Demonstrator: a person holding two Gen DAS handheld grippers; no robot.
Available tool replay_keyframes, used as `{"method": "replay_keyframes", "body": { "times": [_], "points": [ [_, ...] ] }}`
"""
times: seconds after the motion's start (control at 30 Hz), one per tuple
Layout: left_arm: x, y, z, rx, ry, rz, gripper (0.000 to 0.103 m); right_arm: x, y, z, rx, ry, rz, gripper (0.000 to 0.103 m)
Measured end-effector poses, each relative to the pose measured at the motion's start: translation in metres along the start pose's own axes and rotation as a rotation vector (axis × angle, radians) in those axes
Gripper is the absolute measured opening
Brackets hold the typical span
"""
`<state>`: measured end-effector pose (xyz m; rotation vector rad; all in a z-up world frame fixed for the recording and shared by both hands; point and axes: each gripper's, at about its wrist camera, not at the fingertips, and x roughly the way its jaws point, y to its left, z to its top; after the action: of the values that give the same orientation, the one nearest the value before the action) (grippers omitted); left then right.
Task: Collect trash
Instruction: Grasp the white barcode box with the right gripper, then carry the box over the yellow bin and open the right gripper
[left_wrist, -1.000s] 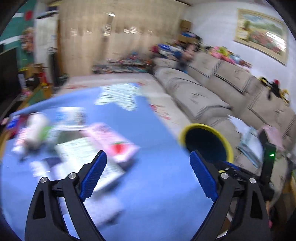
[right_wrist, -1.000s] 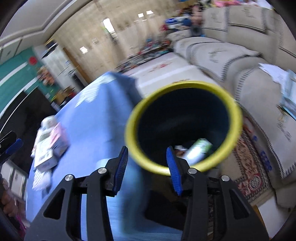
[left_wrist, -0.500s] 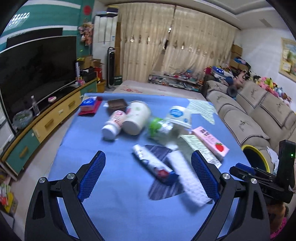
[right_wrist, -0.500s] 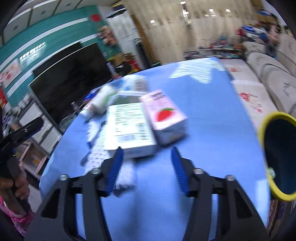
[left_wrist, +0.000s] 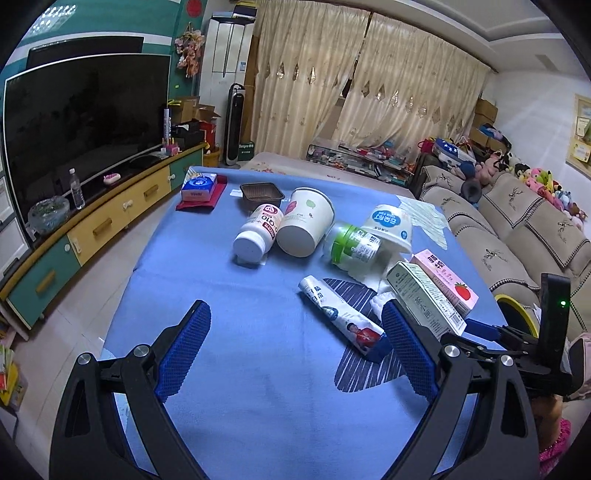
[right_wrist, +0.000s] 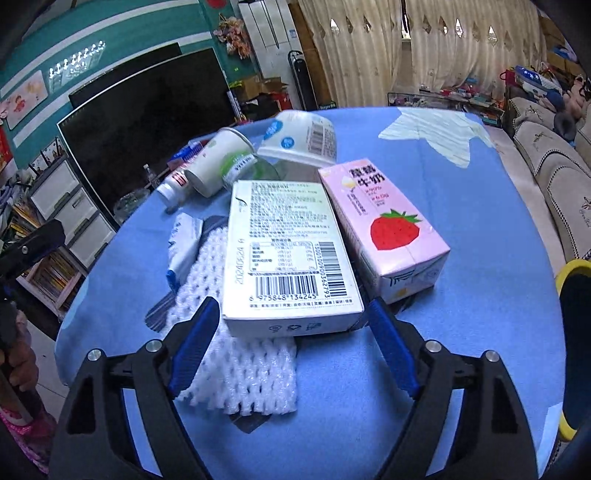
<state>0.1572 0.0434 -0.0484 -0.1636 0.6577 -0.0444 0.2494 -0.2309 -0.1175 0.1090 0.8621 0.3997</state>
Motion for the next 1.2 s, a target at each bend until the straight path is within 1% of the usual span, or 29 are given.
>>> {"method": "replay_keyframes", "body": {
  "times": [0.17, 0.3, 0.37, 0.4, 0.47, 0.57, 0.8, 0.9, 1.03, 1.1, 1.2],
  "points": [
    [0.005, -0.002, -0.003, 0.001, 0.011, -0.009, 0.092, 0.013, 0.001, 0.006, 0.014, 0.006, 0.021, 0.079],
    [0.008, -0.007, -0.004, 0.01, 0.018, -0.017, 0.092, 0.021, 0.003, 0.01, 0.02, 0.012, 0.014, 0.079],
    [0.008, -0.009, -0.004, 0.014, 0.019, -0.019, 0.092, 0.022, -0.001, 0.011, 0.045, 0.005, 0.013, 0.072],
    [0.009, -0.01, -0.004, 0.015, 0.019, -0.019, 0.092, 0.021, 0.0, 0.011, 0.053, 0.0, 0.015, 0.072],
    [0.009, -0.009, -0.004, 0.014, 0.019, -0.018, 0.092, 0.015, 0.0, 0.011, 0.058, -0.02, 0.009, 0.071],
    [0.009, -0.01, -0.004, 0.014, 0.019, -0.016, 0.092, -0.002, 0.008, 0.011, 0.03, -0.069, -0.003, 0.071],
    [0.01, -0.021, -0.005, 0.037, 0.025, -0.02, 0.092, -0.046, 0.017, 0.009, 0.025, -0.159, 0.042, 0.07],
    [0.011, -0.028, -0.007, 0.048, 0.031, -0.026, 0.092, -0.061, 0.016, 0.006, 0.033, -0.189, 0.04, 0.07],
    [0.013, -0.037, -0.009, 0.065, 0.038, -0.031, 0.092, -0.082, 0.003, -0.001, 0.067, -0.248, -0.048, 0.07],
    [0.014, -0.04, -0.01, 0.071, 0.042, -0.033, 0.092, -0.093, -0.016, -0.005, 0.106, -0.273, -0.113, 0.07],
    [0.016, -0.046, -0.012, 0.08, 0.046, -0.034, 0.092, -0.106, -0.053, -0.013, 0.19, -0.298, -0.209, 0.07]
  ]
}}
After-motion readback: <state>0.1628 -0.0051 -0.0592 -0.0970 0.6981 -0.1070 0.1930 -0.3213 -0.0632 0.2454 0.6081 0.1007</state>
